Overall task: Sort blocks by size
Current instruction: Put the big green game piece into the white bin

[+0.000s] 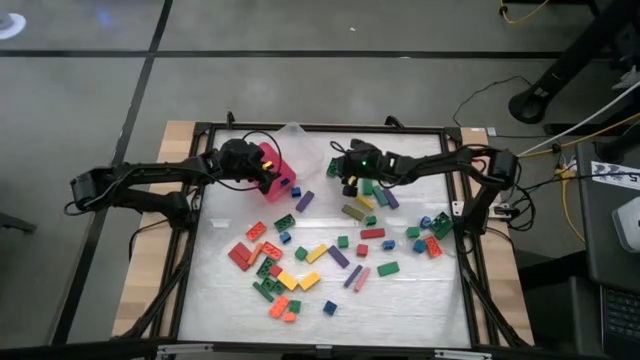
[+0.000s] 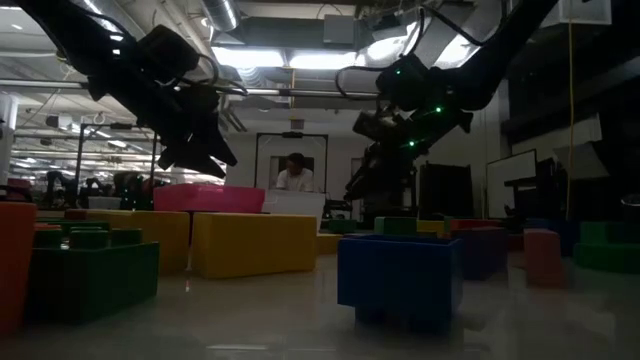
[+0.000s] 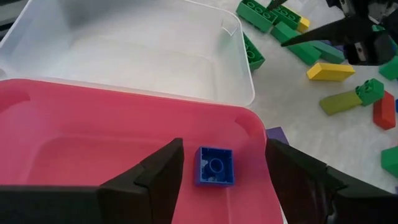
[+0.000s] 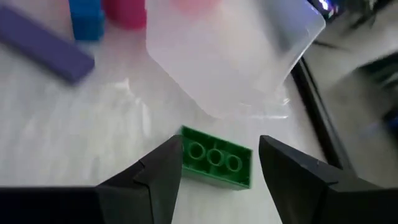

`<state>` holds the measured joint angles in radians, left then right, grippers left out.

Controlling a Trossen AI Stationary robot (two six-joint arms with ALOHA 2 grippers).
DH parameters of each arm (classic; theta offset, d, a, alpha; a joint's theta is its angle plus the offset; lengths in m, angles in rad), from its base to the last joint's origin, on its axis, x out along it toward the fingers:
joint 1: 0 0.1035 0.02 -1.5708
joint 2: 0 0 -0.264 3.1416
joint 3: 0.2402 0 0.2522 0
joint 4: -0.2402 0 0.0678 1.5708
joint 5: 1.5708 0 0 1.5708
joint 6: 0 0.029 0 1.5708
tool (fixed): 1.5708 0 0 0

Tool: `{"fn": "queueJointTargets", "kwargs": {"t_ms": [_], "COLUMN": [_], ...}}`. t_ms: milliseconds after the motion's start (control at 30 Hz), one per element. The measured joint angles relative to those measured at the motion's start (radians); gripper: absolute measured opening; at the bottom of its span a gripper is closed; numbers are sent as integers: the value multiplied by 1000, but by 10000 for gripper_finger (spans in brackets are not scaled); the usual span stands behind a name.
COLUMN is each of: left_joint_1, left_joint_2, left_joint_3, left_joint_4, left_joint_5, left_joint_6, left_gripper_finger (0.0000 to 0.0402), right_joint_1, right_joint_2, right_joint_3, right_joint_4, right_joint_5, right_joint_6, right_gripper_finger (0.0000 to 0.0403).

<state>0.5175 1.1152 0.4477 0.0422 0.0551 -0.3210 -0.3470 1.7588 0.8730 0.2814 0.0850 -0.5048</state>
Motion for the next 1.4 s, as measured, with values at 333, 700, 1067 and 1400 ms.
{"fn": "queueJointTargets", "kwargs": {"t_ms": [333,700,1067,1400], "left_joint_1": [0,0,0,0], "left_joint_2": [0,0,0,0], "left_joint_3": [0,0,0,0], "left_joint_4": [0,0,0,0], "left_joint_5": [0,0,0,0], "left_joint_6": [0,0,0,-1], "left_gripper_finger": [214,214,214,214], "right_joint_1": [-22,-62,-66,-83], "right_joint_2": [0,0,0,0], "right_joint_3": [0,0,57,297], "right_joint_4": [-47,-83,-150,-611], "right_joint_5": [-38,-169,-170,96], "right_joint_6": [-368,-369,-347,55], "right_gripper_finger": [214,214,214,214]}}
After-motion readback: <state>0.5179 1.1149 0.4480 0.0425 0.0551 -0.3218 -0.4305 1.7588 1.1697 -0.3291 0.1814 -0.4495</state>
